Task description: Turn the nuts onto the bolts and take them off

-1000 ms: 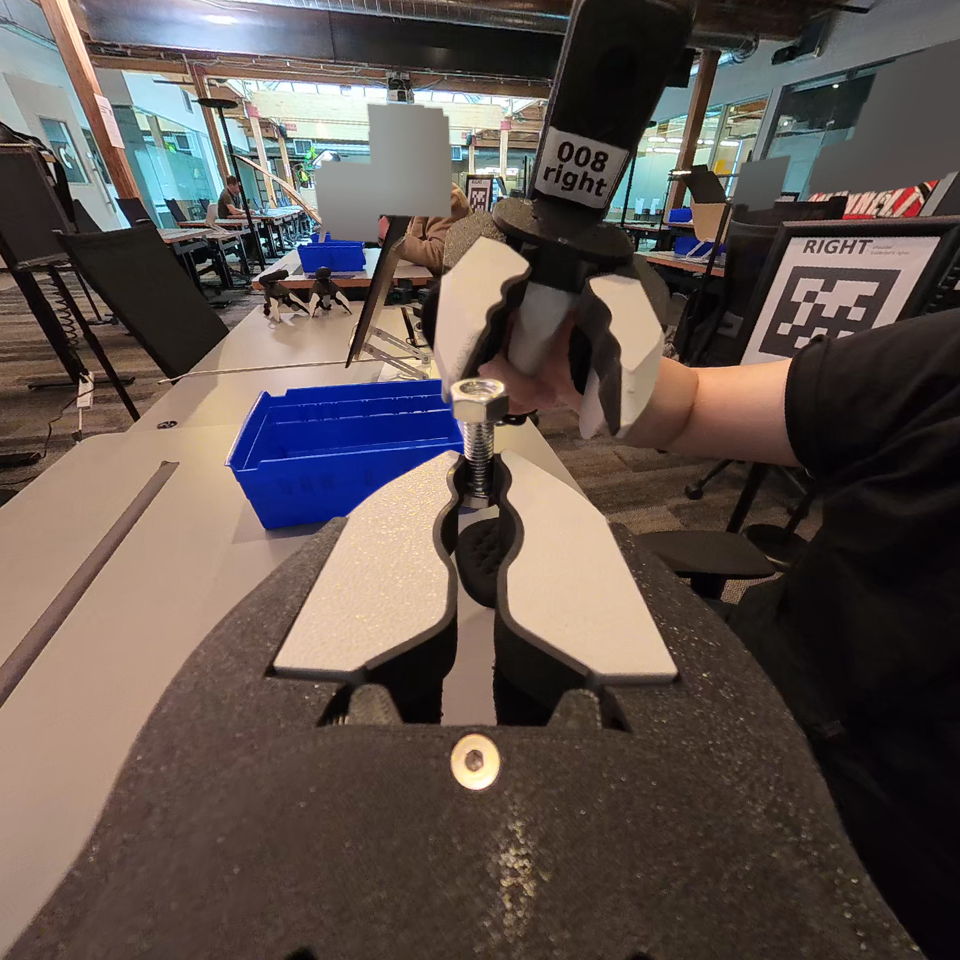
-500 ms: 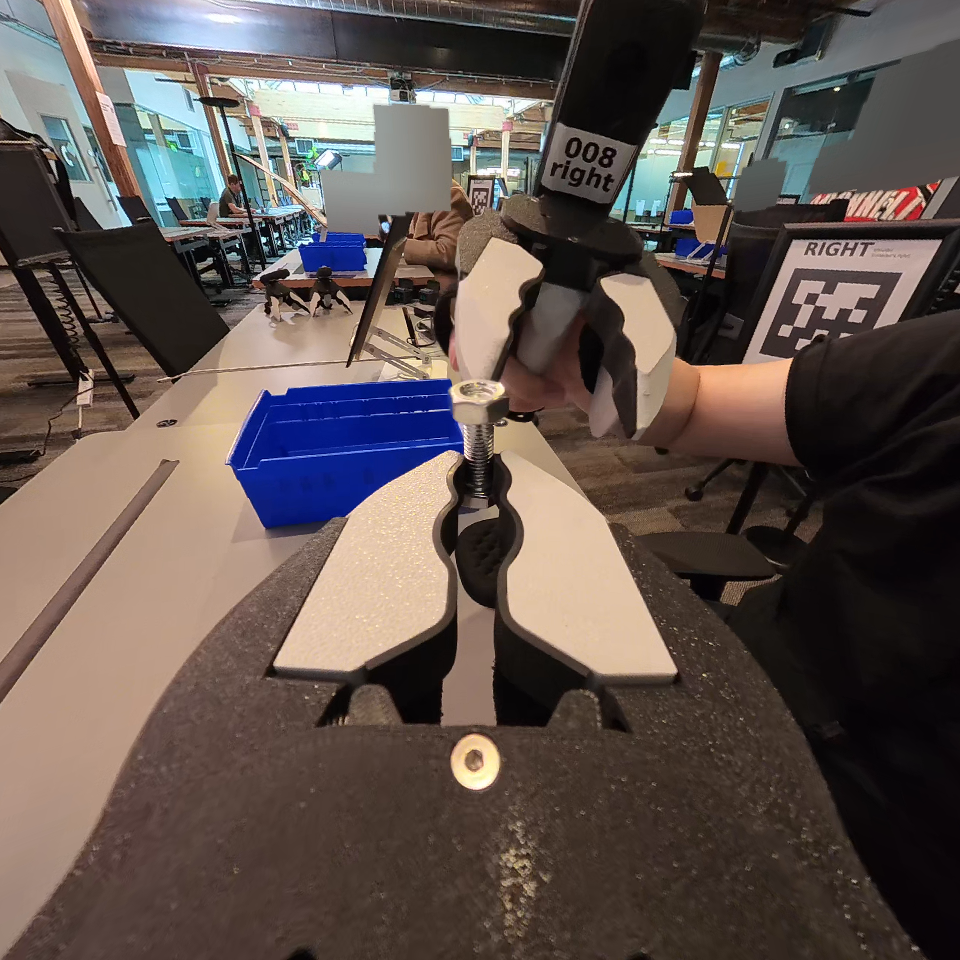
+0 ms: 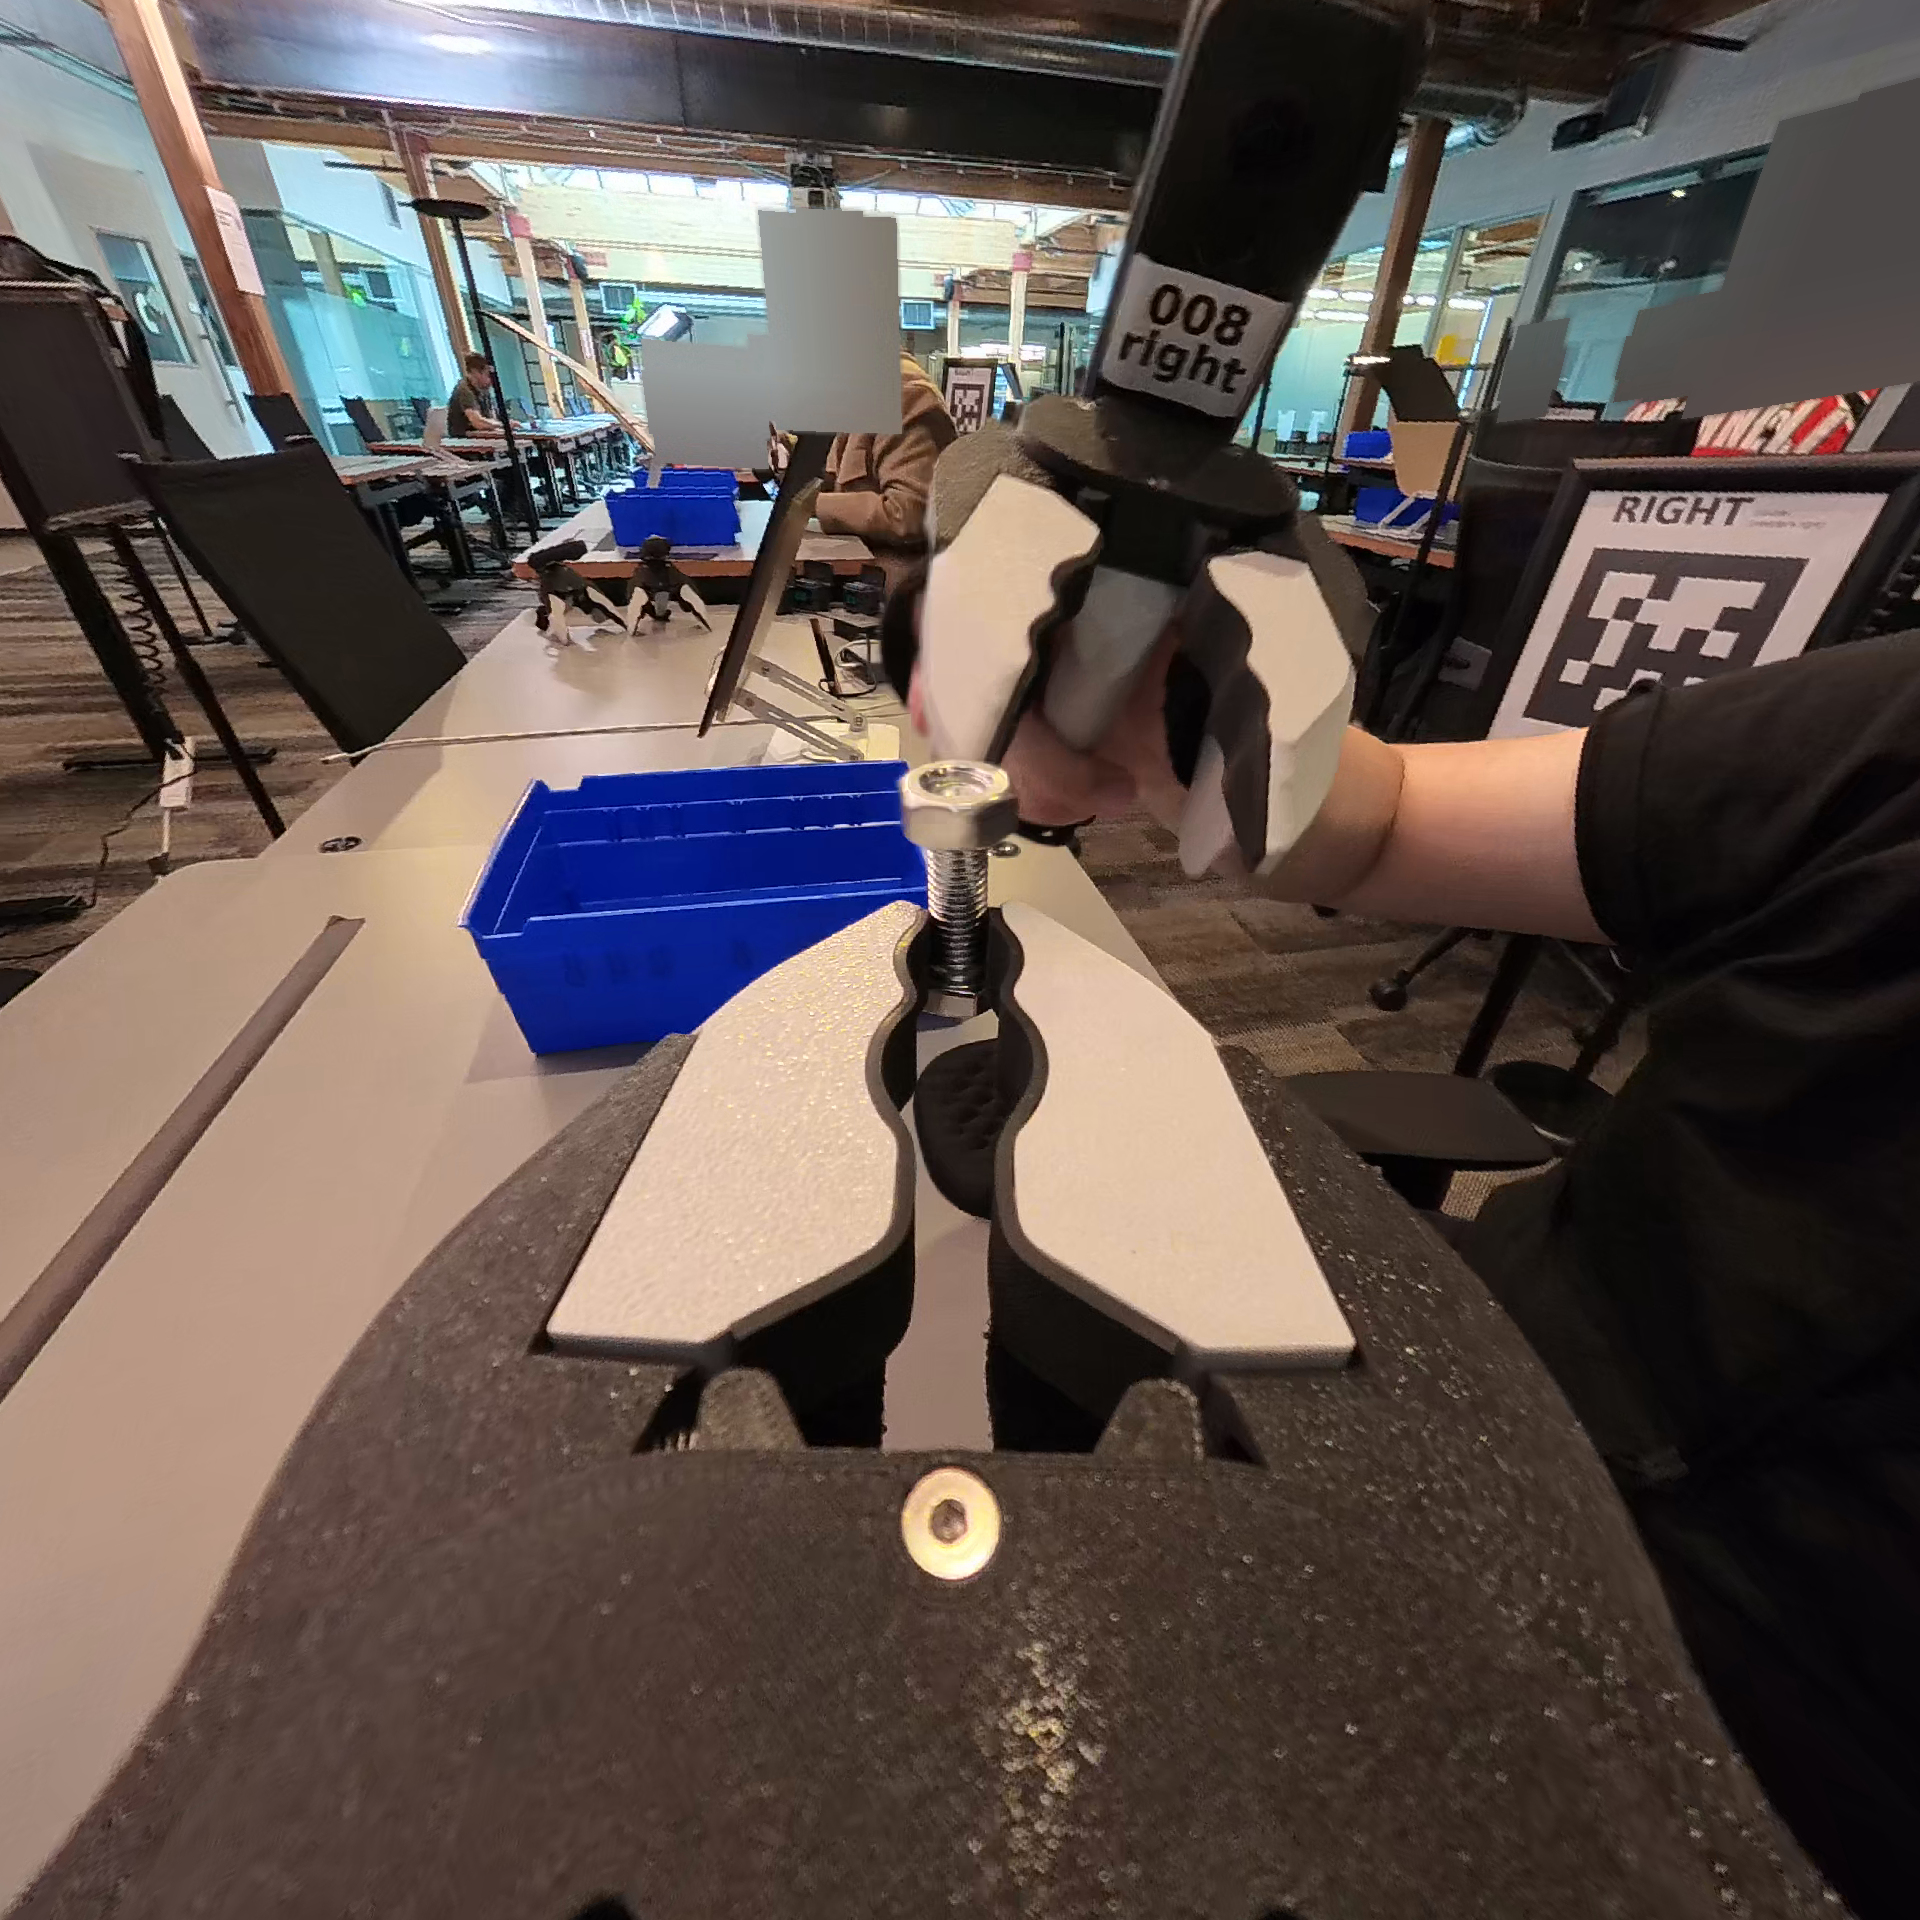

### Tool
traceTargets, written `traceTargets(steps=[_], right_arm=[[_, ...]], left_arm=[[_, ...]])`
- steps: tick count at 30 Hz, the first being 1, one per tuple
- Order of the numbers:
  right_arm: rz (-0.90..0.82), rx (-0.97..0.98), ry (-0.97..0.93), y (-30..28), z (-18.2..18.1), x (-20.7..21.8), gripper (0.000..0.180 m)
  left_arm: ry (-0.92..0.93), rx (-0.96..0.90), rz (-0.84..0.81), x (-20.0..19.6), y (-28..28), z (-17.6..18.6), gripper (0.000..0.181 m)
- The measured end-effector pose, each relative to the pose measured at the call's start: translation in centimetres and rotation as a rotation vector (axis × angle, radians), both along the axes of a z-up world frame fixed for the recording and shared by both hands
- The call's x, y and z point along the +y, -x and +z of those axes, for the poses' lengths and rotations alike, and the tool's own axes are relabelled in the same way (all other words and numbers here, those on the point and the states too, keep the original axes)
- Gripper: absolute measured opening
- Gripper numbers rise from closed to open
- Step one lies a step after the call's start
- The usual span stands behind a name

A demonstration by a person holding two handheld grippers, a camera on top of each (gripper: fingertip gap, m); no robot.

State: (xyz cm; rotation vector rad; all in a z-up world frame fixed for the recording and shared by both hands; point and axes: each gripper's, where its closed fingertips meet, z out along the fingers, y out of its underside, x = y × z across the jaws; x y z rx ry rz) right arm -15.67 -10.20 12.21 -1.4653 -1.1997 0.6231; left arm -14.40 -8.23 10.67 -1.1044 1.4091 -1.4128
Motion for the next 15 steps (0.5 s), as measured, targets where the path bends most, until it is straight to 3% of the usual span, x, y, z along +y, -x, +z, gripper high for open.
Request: traceTargets(steps=[6, 11, 15], right_arm=[[-0.035, 0.05, -0.019, 0.2, 1.0, 1.4, 0.055], [-0.014, 0.027, 0.055, 1.0, -0.4, 1.3, 0.061], [-0.017, 0.038, -0.008, -0.2, 0.1, 0.0, 0.05]], left_arm=[[-0.008, 0.017, -0.014, -0.4, -0.4, -0.4, 0.009], [-0.011, 0.025, 0.005, 0.0, -0.4, -0.6, 0.009], [0.013, 0.001, -0.011, 0.0, -0.2, -0.1, 0.009]])
